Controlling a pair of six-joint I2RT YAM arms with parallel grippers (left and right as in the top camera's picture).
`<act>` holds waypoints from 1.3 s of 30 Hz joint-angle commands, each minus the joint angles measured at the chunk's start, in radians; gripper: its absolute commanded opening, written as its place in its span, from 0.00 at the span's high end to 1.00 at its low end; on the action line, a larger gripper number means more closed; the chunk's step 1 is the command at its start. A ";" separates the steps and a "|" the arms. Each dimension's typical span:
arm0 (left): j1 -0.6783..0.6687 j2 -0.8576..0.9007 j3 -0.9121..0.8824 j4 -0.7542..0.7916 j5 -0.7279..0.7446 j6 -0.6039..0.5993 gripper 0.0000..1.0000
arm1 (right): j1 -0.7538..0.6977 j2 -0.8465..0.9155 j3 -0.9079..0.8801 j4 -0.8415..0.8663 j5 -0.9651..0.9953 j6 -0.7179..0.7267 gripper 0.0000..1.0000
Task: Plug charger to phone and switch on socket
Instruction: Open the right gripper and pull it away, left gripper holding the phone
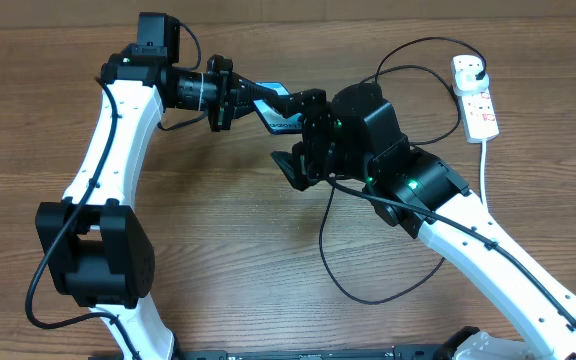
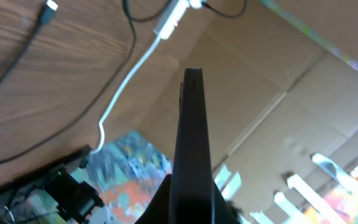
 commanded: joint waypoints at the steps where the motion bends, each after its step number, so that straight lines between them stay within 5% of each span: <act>1: 0.010 0.008 0.007 0.003 -0.083 0.005 0.96 | 0.000 -0.022 0.032 -0.027 0.034 -0.134 0.05; 8: 0.065 0.008 0.007 -0.028 -0.227 0.153 0.96 | -0.032 -0.022 0.032 -0.200 0.188 -0.447 0.01; 15: 0.101 0.008 0.007 -0.205 -0.542 0.394 0.96 | -0.153 -0.022 0.032 -0.373 0.206 -0.763 0.00; 19: 0.102 0.005 0.008 -0.240 -0.533 0.575 0.96 | -0.229 -0.021 0.032 -0.454 0.242 -0.928 0.00; 27: 0.101 -0.087 0.008 -0.248 -0.390 0.783 0.96 | -0.293 -0.020 0.032 -0.558 0.322 -0.940 0.00; 39: 0.068 -0.375 0.008 -0.352 -0.485 0.880 0.96 | -0.294 -0.001 0.032 -0.568 0.367 -0.940 0.00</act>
